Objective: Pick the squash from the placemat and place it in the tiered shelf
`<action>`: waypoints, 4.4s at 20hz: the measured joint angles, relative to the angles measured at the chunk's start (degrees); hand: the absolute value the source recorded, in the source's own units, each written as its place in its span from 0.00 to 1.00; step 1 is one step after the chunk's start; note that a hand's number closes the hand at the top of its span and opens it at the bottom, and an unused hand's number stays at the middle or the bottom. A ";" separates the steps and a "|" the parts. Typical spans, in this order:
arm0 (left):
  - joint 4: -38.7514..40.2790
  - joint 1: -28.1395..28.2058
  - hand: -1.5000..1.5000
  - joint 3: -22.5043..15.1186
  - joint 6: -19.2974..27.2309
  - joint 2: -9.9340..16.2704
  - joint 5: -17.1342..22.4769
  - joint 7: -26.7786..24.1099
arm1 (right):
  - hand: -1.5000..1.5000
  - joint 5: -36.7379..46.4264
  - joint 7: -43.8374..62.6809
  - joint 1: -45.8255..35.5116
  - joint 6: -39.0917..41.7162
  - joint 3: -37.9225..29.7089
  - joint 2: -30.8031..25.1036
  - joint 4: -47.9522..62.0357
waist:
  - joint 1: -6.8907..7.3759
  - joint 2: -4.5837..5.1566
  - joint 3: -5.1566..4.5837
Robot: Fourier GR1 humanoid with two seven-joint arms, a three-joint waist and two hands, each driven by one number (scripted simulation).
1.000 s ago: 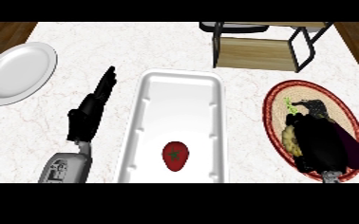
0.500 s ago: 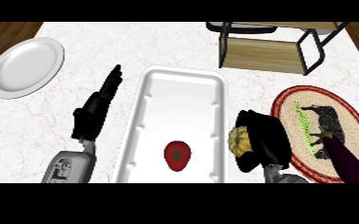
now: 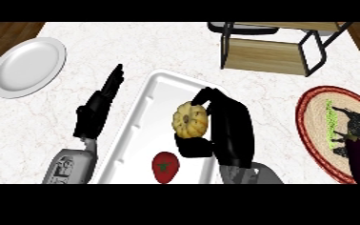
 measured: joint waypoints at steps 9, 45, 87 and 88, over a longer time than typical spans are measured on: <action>1.27 -0.25 0.50 1.19 0.28 0.10 0.34 -0.15 | 1.00 6.16 12.57 -19.72 -0.09 0.08 -0.17 -1.16 | -1.53 -0.35 -0.11; -1.20 0.74 0.50 1.48 -0.25 -0.02 0.11 0.63 | 1.00 19.05 -0.10 -48.88 7.27 -34.11 -9.72 23.36 | -1.92 -0.04 -0.03; -0.77 1.48 0.50 2.26 -0.39 -0.18 -0.56 -0.53 | 0.00 10.65 -16.18 -48.14 -30.59 -47.85 -18.50 56.28 | -2.00 0.01 -0.01; -0.86 2.09 0.50 1.98 -0.24 -0.47 -0.70 -0.95 | 0.00 9.34 -16.48 -47.72 -30.27 -48.10 -18.22 54.75 | -2.12 -0.07 -0.01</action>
